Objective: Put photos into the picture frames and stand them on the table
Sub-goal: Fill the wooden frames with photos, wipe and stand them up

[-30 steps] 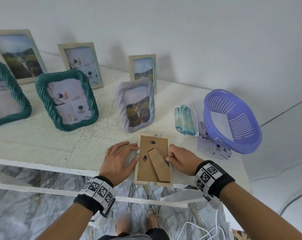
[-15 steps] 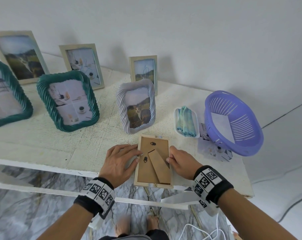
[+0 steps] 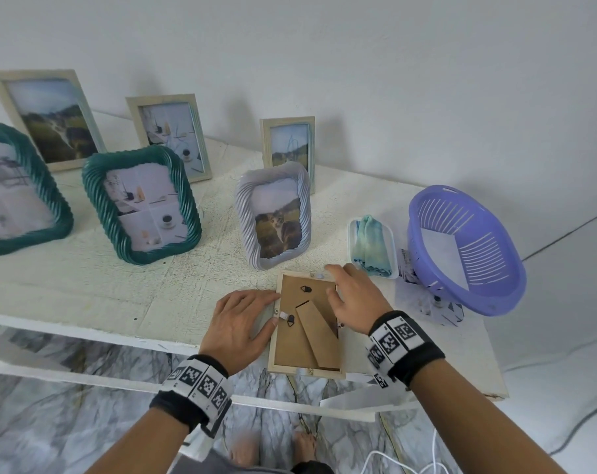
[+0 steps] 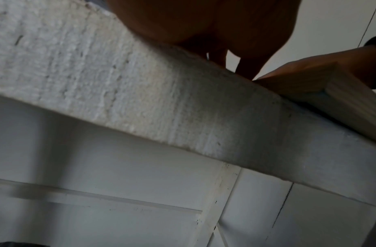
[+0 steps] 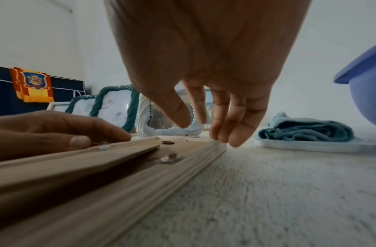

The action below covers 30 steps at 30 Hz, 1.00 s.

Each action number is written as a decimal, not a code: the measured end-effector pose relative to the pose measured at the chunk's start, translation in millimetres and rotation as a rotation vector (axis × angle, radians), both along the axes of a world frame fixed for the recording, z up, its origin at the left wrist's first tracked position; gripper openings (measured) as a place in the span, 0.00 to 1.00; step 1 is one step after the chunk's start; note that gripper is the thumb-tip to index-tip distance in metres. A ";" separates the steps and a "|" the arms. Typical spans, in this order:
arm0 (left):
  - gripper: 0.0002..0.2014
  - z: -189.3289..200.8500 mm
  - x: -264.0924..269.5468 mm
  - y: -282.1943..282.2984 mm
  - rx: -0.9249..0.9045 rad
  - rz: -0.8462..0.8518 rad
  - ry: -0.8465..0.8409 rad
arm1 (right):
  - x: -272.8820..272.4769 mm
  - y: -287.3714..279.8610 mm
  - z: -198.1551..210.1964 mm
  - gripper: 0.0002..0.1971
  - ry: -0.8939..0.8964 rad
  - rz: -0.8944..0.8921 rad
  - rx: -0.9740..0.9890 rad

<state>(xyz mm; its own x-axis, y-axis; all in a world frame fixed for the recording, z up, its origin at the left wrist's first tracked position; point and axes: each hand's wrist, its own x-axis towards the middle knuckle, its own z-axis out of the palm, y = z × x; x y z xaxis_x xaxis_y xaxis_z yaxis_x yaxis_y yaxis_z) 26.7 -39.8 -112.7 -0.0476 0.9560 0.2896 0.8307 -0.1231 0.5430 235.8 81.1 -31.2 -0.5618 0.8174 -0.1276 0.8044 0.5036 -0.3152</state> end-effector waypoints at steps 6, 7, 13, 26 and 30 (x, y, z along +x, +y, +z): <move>0.20 -0.9 -0.4 -0.6 -0.008 -0.001 0.001 | -10.2 4.2 -0.6 0.26 -0.141 0.020 -0.058; 0.20 -0.9 -0.2 -0.2 -0.009 0.000 0.001 | -10.0 3.0 -0.7 0.26 -0.148 0.021 -0.062; 0.20 -2.3 0.2 0.4 0.004 0.004 0.007 | -3.8 -5.4 -4.1 0.28 -0.122 0.043 -0.096; 0.21 -1.8 0.6 1.5 0.019 0.015 -0.004 | 9.1 -40.2 -2.8 0.41 0.157 -0.077 -0.363; 0.21 -1.8 1.0 1.2 0.020 0.019 -0.001 | 14.6 -70.4 -0.7 0.60 0.098 -0.105 -0.468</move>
